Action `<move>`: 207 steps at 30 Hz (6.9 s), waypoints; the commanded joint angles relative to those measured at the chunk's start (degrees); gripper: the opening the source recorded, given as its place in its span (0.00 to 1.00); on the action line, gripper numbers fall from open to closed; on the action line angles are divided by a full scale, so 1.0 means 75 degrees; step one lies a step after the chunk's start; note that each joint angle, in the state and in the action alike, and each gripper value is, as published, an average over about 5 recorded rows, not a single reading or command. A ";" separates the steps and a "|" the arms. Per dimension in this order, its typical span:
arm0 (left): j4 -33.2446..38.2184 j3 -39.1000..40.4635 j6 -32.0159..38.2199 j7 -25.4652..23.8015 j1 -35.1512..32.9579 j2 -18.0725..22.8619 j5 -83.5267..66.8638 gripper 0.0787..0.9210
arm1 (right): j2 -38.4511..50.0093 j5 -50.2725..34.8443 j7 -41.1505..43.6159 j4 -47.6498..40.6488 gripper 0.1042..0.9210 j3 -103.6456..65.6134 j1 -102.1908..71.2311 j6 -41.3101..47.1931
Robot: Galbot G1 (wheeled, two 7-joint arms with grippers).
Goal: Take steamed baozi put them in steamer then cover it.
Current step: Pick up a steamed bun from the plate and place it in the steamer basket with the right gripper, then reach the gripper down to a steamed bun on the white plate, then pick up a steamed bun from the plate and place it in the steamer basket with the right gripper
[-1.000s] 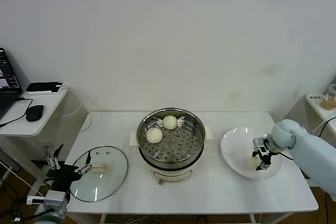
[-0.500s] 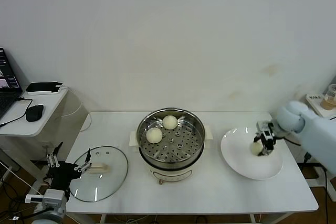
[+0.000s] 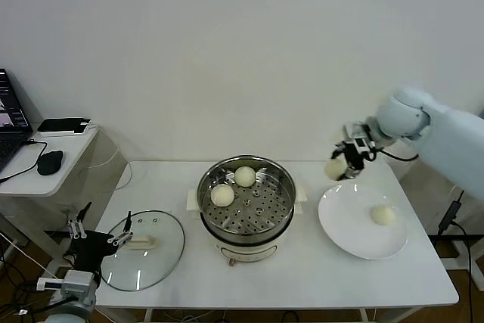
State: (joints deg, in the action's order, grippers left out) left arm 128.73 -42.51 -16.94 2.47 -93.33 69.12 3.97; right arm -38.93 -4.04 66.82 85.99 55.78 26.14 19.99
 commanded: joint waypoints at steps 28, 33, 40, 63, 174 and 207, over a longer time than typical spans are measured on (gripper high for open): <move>0.0135 -0.0634 0.0056 0.0026 -0.0335 0.0406 0.0008 0.88 | -0.3364 0.1119 -0.0769 0.0465 0.62 0.2031 0.0181 -0.2817; 0.0116 -0.0621 0.0060 0.0034 -0.0307 0.0417 0.0008 0.88 | -0.3407 0.1259 -0.0809 0.0393 0.62 0.2039 0.0060 -0.2999; 0.0102 -0.0611 0.0063 0.0035 -0.0286 0.0417 0.0005 0.88 | -0.3375 0.1198 -0.0749 0.0460 0.62 0.2094 -0.0083 -0.3189; 0.0104 -0.0617 0.0050 0.0037 -0.0254 0.0288 -0.0038 0.88 | -0.2360 0.0309 -0.0087 0.0068 0.88 0.1201 0.0742 -0.2402; 0.0065 -0.0281 0.0065 0.0029 -0.0291 0.0018 0.0012 0.88 | 0.0938 0.2276 0.0443 -0.2061 0.60 -0.2847 -0.2865 -0.1504; 0.0226 -0.0302 0.0032 0.0028 -0.0217 0.0100 0.0085 0.88 | -0.2288 -0.2675 -0.1853 0.0039 0.61 0.1454 -0.0018 0.2252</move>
State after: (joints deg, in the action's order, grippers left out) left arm 130.08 -44.28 -16.62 2.72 -94.90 69.78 4.68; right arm -49.53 -18.26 57.11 86.53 62.61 28.78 30.20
